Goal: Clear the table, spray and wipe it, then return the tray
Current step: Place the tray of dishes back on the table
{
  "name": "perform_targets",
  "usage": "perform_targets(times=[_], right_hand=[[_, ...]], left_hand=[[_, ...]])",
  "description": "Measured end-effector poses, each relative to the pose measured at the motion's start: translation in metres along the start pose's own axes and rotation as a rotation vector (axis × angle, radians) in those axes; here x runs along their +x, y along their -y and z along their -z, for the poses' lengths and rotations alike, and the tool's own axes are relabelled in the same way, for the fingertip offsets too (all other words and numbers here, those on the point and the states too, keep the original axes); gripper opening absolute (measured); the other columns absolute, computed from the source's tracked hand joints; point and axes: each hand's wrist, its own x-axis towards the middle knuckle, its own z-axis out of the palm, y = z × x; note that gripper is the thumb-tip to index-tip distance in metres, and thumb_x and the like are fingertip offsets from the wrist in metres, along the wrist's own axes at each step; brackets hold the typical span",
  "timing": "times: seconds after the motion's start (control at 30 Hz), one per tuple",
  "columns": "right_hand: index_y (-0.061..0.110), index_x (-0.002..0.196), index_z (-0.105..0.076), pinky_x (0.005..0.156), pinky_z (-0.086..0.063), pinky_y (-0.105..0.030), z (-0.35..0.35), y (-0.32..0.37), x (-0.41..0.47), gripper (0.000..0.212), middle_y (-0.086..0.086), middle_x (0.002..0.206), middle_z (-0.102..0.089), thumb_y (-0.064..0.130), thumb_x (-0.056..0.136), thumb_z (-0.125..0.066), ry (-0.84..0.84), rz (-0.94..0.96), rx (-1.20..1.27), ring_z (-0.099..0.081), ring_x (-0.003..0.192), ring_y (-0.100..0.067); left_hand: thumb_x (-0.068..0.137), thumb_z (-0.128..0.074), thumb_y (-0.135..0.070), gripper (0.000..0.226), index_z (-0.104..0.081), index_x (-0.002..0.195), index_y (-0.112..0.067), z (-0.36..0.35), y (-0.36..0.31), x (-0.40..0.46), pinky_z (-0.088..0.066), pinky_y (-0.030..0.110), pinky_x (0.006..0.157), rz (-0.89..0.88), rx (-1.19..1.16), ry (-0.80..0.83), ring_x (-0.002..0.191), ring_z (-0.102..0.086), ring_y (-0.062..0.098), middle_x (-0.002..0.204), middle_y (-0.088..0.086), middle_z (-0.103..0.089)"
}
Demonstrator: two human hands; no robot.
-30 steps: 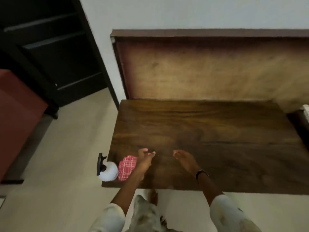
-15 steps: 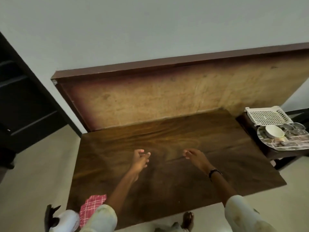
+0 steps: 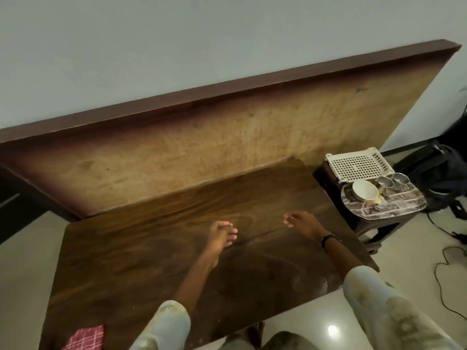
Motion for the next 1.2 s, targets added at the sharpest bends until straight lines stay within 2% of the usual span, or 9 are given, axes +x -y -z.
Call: perform_targets(times=[0.17,0.37,0.43,0.53,0.6,0.8,1.0,1.07,1.2], right_hand=[[0.006,0.113,-0.064,0.061,-0.046,-0.011,0.050,-0.046,0.017,0.026,-0.008,0.105,-0.070,0.020,0.097,-0.049,-0.019,-0.079,0.098,-0.066,0.086,-0.016],[-0.003,0.115,-0.062,0.052,-0.043,-0.007,0.126,-0.117,0.053,0.028,-0.016,0.106,-0.068,0.015,0.098,-0.049,-0.046,-0.138,0.147,-0.063,0.080,-0.016],[-0.005,0.113,-0.060,0.058,-0.048,-0.008,0.154,-0.145,0.064,0.025,-0.018,0.108,-0.066,0.011,0.098,-0.048,-0.070,-0.163,0.168,-0.063,0.087,-0.024],[-0.005,0.107,-0.063,0.085,-0.052,-0.037,0.203,-0.193,0.080,0.025,-0.023,0.110,-0.067,0.013,0.098,-0.048,-0.106,-0.219,0.142,-0.064,0.099,-0.034],[-0.002,0.107,-0.064,0.085,-0.045,-0.036,0.235,-0.220,0.087,0.027,-0.021,0.112,-0.066,0.018,0.097,-0.049,-0.114,-0.243,0.034,-0.061,0.104,-0.034],[0.004,0.108,-0.068,0.093,-0.044,-0.037,0.330,-0.290,0.121,0.023,-0.018,0.118,-0.065,0.004,0.089,-0.054,-0.177,-0.295,-0.069,-0.058,0.109,-0.036],[0.000,0.123,-0.058,0.096,-0.040,-0.041,0.396,-0.355,0.171,0.035,-0.026,0.126,-0.058,-0.002,0.090,-0.046,-0.269,-0.389,-0.183,-0.052,0.116,-0.043],[-0.006,0.124,-0.053,0.095,-0.041,-0.045,0.410,-0.368,0.189,0.038,-0.031,0.122,-0.057,-0.006,0.087,-0.049,-0.287,-0.388,-0.221,-0.052,0.113,-0.045],[-0.014,0.117,-0.051,0.095,-0.039,-0.046,0.422,-0.393,0.230,0.031,-0.035,0.120,-0.054,-0.003,0.088,-0.053,-0.362,-0.367,-0.194,-0.050,0.113,-0.047]], left_hand=[[0.096,-0.047,-0.012,0.005,-0.050,0.095,-0.015,-0.069,-0.006,0.011,-0.045,0.021,0.063,0.027,0.086,0.067,0.067,-0.059,0.011,0.080,0.000,-0.064],[0.098,-0.044,-0.013,0.012,-0.051,0.089,-0.016,-0.167,-0.012,0.035,-0.043,0.016,0.056,0.072,0.174,0.125,0.051,-0.061,0.000,0.076,-0.001,-0.062],[0.098,-0.043,-0.013,0.012,-0.051,0.089,-0.016,-0.203,-0.014,0.045,-0.043,0.014,0.053,0.098,0.194,0.114,0.046,-0.060,-0.003,0.075,-0.002,-0.061],[0.098,-0.042,-0.012,0.019,-0.050,0.081,-0.017,-0.267,-0.014,0.059,-0.041,0.017,0.055,0.157,0.204,0.059,0.050,-0.059,0.001,0.073,-0.001,-0.059],[0.098,-0.041,-0.011,0.023,-0.048,0.077,-0.019,-0.309,-0.013,0.069,-0.039,0.017,0.054,0.205,0.202,0.059,0.042,-0.057,-0.001,0.072,0.000,-0.058],[0.098,-0.040,-0.010,0.014,-0.053,0.095,-0.012,-0.424,-0.014,0.102,-0.046,0.020,0.063,0.297,0.201,0.064,0.069,-0.058,0.010,0.079,0.000,-0.060],[0.094,-0.046,-0.013,0.021,-0.056,0.076,-0.020,-0.501,-0.005,0.162,-0.050,0.034,0.080,0.341,0.277,-0.005,0.088,-0.063,0.024,0.096,0.011,-0.066],[0.092,-0.053,-0.018,0.011,-0.062,0.088,-0.014,-0.517,0.007,0.186,-0.048,0.040,0.096,0.319,0.380,-0.028,0.106,-0.060,0.033,0.114,0.018,-0.064],[0.093,-0.051,-0.022,0.035,-0.054,0.124,-0.005,-0.543,0.021,0.225,-0.044,0.039,0.102,0.310,0.493,-0.006,0.116,-0.055,0.033,0.126,0.014,-0.059]])
